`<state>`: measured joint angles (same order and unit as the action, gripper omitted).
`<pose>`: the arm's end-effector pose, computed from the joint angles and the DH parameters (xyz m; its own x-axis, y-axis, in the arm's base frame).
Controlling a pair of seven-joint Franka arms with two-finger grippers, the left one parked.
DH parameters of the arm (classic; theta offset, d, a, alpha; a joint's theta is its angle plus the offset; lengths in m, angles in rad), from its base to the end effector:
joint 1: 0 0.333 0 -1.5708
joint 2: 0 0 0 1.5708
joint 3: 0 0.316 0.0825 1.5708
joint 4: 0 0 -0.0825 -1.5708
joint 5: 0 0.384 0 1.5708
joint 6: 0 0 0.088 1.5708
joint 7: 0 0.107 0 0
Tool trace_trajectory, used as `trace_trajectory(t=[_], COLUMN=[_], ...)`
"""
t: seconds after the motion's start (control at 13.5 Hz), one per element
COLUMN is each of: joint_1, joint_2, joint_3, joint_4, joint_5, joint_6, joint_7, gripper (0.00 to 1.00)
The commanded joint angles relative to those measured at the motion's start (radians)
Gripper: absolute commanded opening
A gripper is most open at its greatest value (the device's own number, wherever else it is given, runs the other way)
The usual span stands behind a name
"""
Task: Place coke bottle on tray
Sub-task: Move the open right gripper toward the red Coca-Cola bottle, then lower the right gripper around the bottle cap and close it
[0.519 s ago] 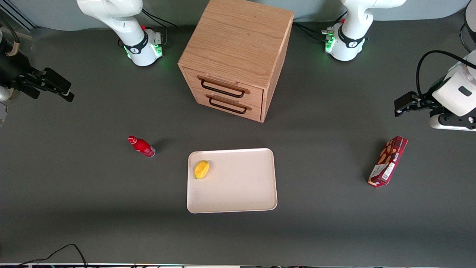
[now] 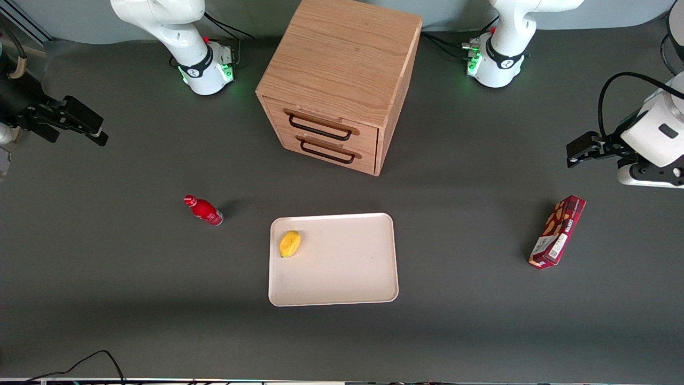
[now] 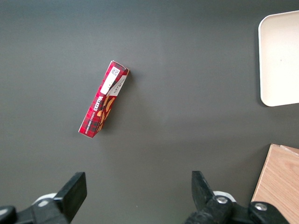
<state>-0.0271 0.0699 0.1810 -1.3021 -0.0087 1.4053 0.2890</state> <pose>0.5499 0.0794 0.6958 0.9901 -0.1370 0.0318 -0.1367 -0.9905 -0.0137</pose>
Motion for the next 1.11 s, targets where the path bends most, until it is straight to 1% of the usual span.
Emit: trace_trajectory(t=[0.0,0.15,0.22,0.67,0.81,1.04], joint_1=[-0.005,-0.019,-0.025,-0.017,-0.014,-0.014], joint_2=[0.027,0.027,0.027,0.027,0.05,0.074], joint_3=[0.005,0.003,0.005,0.006,0.006,0.008], joint_4=[-0.083,-0.205,-0.273,-0.58,-0.667,-0.767], joint_5=[0.019,0.058,0.061,0.062,0.061,0.062], joint_6=[0.047,0.159,0.223,0.515,0.624,0.746], joint_7=[-0.002,-0.004,-0.004,-0.024,-0.024,-0.024], gripper=[1.0,1.0,1.0,1.0,1.0,1.0])
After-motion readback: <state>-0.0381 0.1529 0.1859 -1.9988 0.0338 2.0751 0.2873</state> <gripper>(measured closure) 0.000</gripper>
